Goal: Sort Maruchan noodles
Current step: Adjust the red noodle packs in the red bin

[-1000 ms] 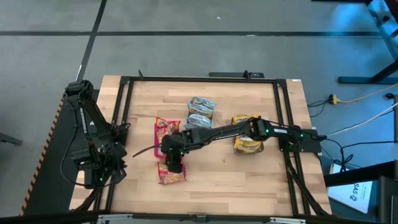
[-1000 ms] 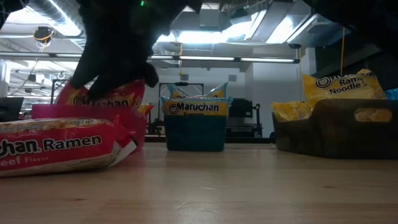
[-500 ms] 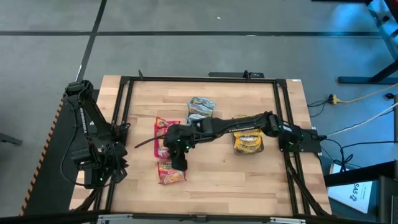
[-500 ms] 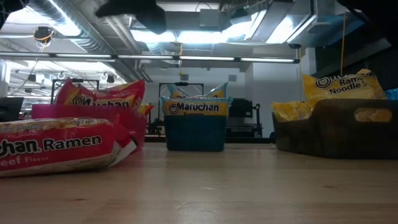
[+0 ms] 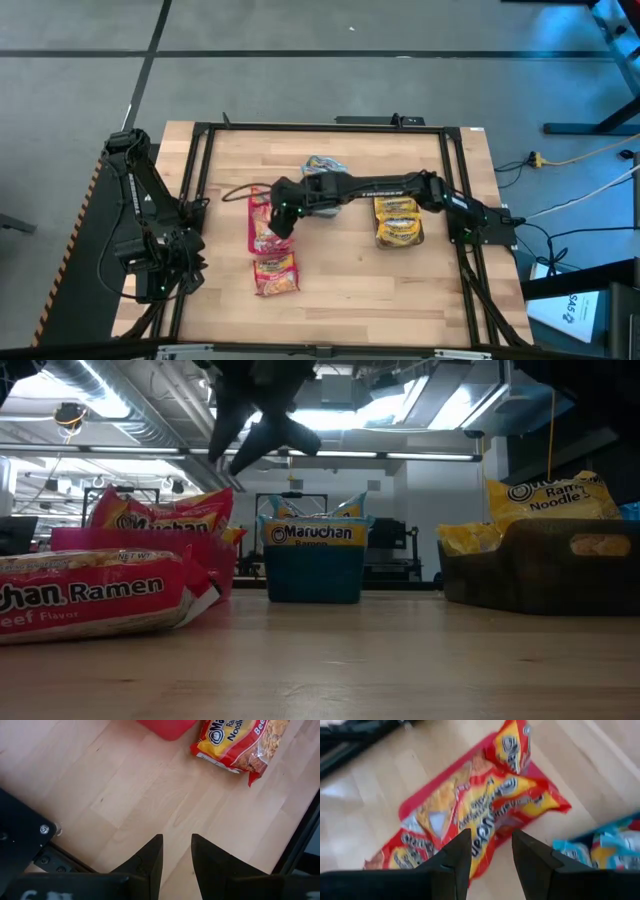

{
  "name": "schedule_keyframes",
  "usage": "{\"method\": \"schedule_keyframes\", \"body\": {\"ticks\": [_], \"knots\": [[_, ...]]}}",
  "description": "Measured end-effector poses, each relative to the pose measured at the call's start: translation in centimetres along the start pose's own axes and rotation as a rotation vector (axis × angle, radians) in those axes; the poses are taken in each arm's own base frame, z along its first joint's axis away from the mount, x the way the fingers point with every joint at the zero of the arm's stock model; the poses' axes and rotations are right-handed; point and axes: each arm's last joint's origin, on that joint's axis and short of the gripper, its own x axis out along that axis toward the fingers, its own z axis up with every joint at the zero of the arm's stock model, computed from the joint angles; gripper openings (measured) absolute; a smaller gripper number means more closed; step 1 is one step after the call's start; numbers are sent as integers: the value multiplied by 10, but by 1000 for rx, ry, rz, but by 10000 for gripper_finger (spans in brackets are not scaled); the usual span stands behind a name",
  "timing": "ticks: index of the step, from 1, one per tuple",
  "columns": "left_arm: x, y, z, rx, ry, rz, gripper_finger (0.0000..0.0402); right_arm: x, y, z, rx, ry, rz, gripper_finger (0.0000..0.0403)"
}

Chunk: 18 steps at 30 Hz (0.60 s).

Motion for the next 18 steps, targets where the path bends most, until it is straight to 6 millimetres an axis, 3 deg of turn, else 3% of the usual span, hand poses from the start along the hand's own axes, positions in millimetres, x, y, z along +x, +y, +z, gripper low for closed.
{"method": "schedule_keyframes", "body": {"ticks": [18], "knots": [[0, 0, 0, 10, 2, 0, 95, 45, -1, -5, 16, -4, 7, 138]]}}
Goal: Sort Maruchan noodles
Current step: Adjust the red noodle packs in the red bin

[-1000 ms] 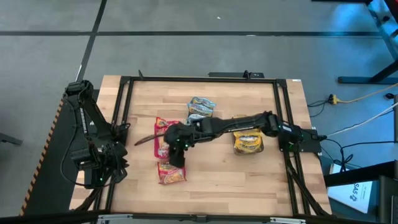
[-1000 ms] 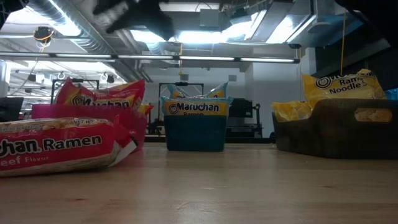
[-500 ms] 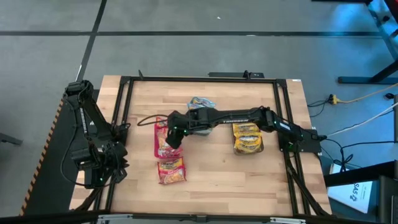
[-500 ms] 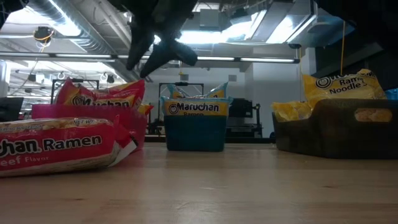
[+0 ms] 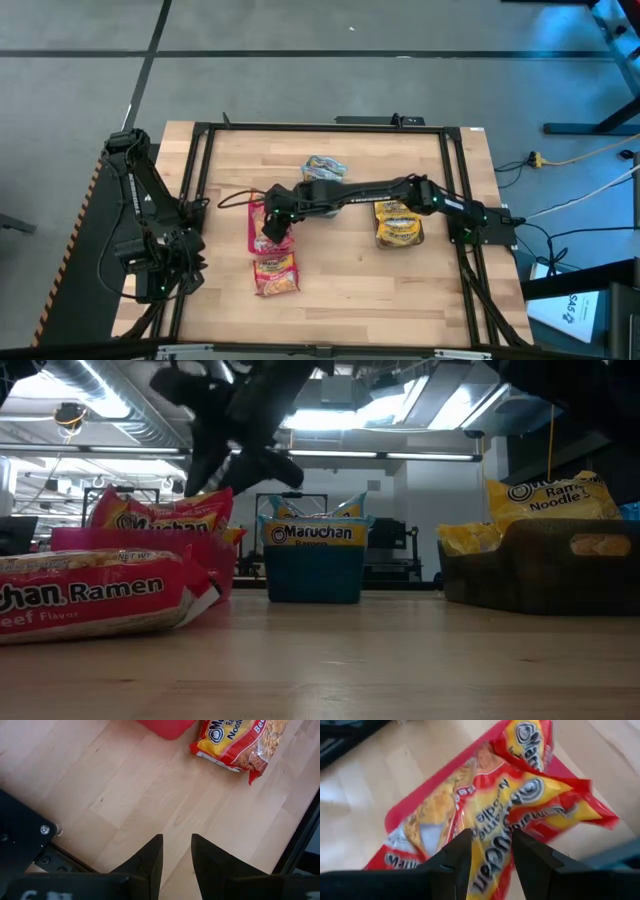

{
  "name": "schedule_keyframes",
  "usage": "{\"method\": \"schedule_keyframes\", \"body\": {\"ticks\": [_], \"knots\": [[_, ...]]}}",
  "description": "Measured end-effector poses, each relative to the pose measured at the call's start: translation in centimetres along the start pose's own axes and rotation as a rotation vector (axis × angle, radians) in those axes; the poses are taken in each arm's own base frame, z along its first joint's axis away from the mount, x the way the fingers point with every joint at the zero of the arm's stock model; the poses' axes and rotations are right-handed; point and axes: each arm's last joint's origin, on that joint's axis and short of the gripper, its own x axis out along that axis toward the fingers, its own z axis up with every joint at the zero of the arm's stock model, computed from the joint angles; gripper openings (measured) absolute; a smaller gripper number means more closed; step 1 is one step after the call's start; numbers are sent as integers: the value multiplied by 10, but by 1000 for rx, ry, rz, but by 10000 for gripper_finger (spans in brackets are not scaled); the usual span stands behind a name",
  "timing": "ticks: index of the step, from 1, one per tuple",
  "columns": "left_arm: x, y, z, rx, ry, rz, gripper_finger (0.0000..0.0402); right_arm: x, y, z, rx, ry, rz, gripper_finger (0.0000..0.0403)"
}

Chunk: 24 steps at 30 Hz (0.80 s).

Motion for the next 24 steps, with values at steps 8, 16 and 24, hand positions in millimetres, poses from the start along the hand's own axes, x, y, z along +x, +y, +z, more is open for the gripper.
{"method": "schedule_keyframes", "body": {"ticks": [8, 16, 24], "knots": [[0, 0, 0, -1, 1, 0, 95, 1, 0, 0, -10, -5, -8, 138], [0, 0, 0, 0, 1, 0, 95, 1, 0, 0, -10, -5, -6, 115], [0, 0, 0, 0, 1, 1, 95, 1, 0, 0, -42, -7, -4, 19]]}}
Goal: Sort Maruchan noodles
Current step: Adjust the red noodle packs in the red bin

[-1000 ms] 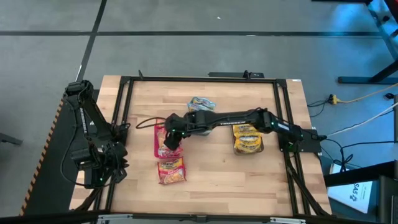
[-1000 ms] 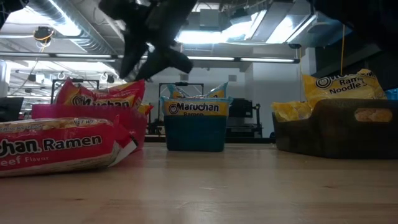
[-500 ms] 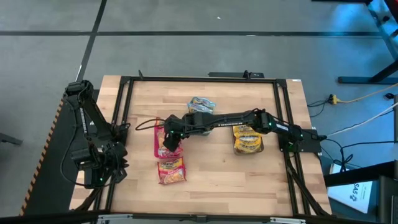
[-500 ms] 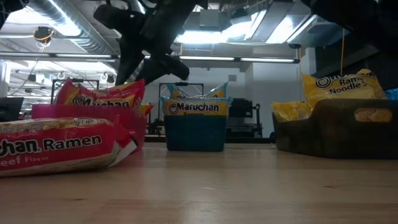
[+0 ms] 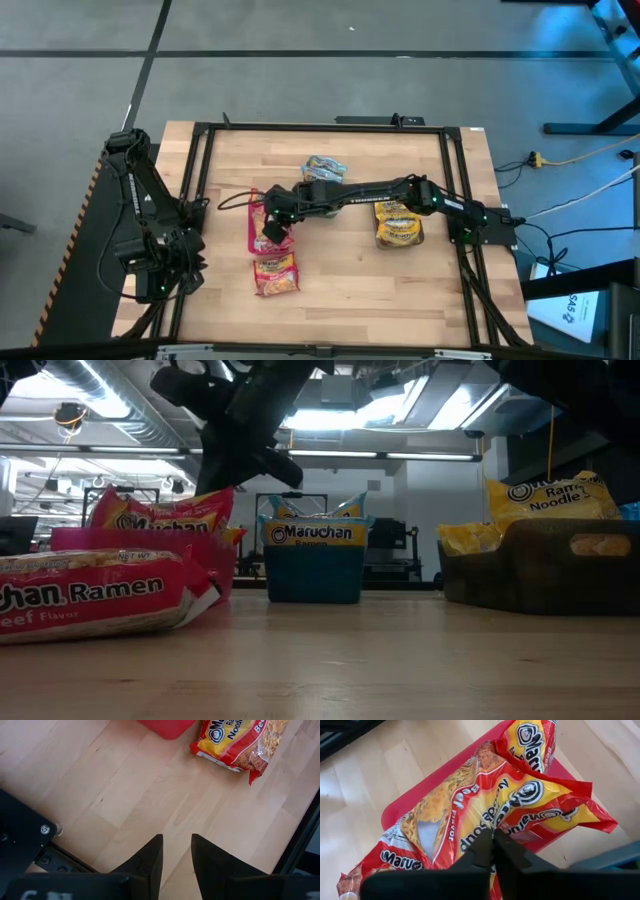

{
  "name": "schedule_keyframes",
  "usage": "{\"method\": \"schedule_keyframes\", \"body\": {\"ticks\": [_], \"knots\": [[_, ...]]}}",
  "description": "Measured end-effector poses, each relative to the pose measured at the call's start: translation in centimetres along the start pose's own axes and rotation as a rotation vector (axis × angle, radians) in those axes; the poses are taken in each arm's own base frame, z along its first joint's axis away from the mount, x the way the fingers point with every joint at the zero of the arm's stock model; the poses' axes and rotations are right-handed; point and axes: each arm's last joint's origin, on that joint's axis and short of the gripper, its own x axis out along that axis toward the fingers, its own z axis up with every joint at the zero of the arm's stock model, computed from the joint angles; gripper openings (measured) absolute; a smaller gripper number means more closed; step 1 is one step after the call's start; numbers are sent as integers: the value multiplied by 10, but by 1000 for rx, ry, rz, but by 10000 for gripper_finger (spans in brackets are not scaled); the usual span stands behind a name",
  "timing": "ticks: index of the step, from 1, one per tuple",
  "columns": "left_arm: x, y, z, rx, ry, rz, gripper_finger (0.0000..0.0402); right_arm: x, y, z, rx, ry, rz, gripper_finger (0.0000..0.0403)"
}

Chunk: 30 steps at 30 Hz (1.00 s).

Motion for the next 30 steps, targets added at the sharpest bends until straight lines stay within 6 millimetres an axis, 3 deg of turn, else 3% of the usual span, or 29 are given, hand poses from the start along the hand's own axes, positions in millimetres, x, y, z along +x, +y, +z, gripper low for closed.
{"method": "schedule_keyframes", "body": {"ticks": [10, 21, 30], "knots": [[0, 0, 0, 1, 0, 0, 95, -3, 0, 1, -52, -5, 4, 3], [0, 0, 0, 38, 0, 0, 95, -47, 4, 16, -119, -86, 43, 1], [0, 0, 0, 46, 0, 0, 95, -56, 1, 24, -357, -94, 159, 0]]}}
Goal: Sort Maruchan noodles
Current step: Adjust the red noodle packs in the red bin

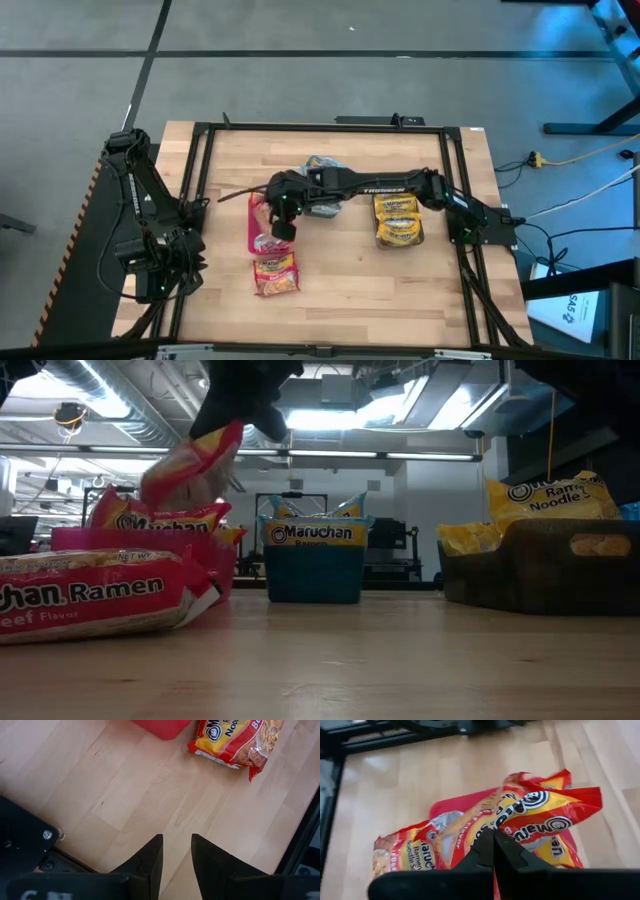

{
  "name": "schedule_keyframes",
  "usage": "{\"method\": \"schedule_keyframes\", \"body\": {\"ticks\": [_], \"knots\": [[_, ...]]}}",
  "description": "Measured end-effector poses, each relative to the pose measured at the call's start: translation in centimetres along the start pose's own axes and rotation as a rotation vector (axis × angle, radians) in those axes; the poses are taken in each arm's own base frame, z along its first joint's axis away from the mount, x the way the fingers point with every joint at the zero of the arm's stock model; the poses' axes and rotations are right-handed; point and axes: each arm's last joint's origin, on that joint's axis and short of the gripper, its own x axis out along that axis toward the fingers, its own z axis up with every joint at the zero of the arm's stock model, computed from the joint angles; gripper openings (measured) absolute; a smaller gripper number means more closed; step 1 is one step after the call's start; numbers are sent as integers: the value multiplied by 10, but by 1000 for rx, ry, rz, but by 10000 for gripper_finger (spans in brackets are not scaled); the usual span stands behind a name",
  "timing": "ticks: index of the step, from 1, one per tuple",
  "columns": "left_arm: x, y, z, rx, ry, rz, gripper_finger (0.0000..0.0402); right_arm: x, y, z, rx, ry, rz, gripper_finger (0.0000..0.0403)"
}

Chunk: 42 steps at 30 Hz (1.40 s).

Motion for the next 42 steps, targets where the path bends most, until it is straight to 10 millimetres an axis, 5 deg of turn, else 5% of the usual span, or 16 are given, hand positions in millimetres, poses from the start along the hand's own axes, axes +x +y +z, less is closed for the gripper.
{"method": "schedule_keyframes", "body": {"ticks": [11, 31, 42], "knots": [[0, -1, 0, -5, 3, -8, 95, -1, -28, 6, -161, 7, 135, 0], [0, -1, 0, -6, 2, -7, 95, -3, -37, 6, -521, -27, 282, 0], [0, -1, 0, -6, 2, -7, 95, 12, -59, 3, -622, -35, 335, 0]]}}
